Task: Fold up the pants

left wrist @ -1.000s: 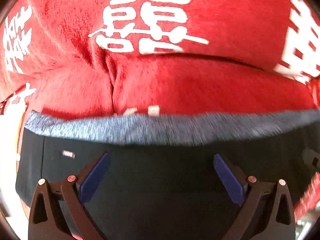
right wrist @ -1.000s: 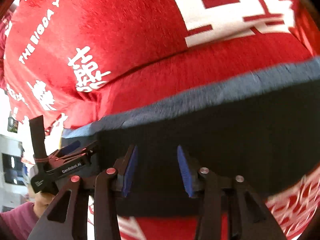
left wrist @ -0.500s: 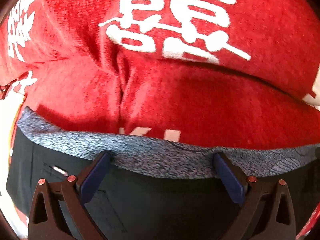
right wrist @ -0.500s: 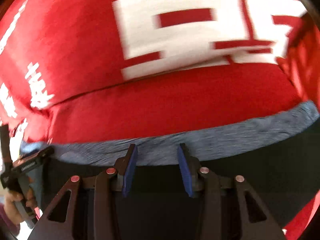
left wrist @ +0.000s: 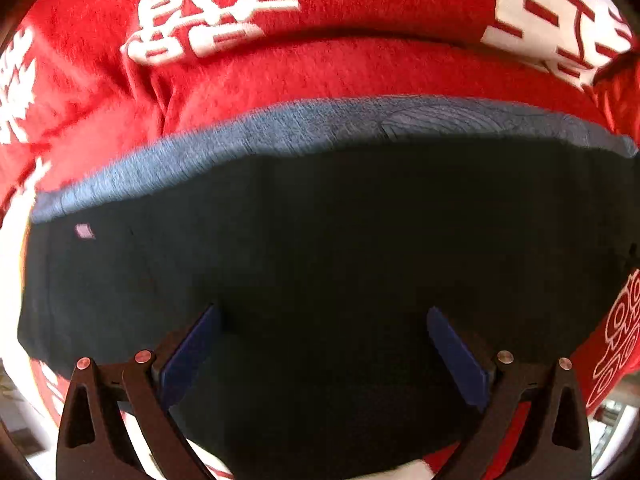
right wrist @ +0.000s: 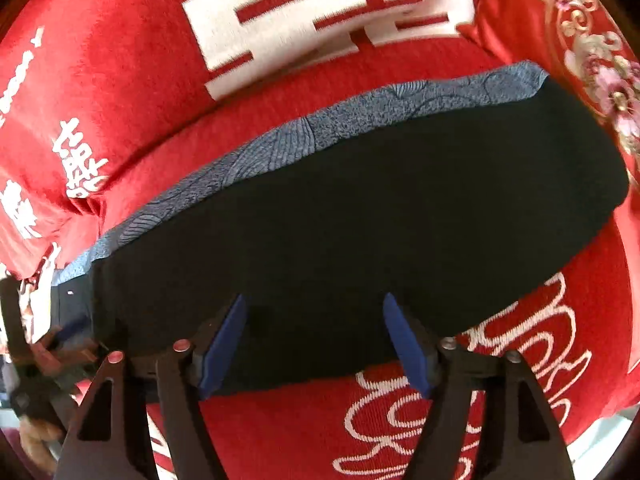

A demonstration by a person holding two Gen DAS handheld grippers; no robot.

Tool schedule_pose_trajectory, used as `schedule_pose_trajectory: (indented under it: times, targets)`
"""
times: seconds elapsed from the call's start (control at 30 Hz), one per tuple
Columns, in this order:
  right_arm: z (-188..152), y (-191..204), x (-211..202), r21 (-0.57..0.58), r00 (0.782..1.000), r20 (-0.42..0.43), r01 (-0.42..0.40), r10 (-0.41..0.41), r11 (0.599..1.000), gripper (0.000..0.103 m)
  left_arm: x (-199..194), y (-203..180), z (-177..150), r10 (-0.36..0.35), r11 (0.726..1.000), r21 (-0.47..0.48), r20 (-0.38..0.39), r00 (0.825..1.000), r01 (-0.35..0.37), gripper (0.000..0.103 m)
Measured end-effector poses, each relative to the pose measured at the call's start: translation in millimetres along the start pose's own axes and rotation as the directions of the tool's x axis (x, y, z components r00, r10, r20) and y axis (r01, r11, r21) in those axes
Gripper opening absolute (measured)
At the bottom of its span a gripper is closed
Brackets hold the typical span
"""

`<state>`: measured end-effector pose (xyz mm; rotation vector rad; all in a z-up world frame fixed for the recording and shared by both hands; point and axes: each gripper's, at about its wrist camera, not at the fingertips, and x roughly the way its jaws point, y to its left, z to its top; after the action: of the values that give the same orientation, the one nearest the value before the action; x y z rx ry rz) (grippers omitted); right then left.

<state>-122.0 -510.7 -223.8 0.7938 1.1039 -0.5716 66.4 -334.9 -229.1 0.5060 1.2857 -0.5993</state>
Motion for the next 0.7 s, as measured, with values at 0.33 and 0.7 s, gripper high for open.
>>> schedule_pose_trajectory:
  times: [0.33,0.7]
  targets:
    - [-3,-3,3,-0.01,0.997,0.026,-0.07,0.071,0.997,0.089,5,2,0,0.01,1.0,-0.021,-0.002,1.0,-0.01,0.103]
    - [-4,-37,-11,0.1,0.957,0.052,-0.289,0.285,0.952,0.089,3,-3,-6,0.059,0.998,-0.028,0.021,0.998,-0.059,0.103]
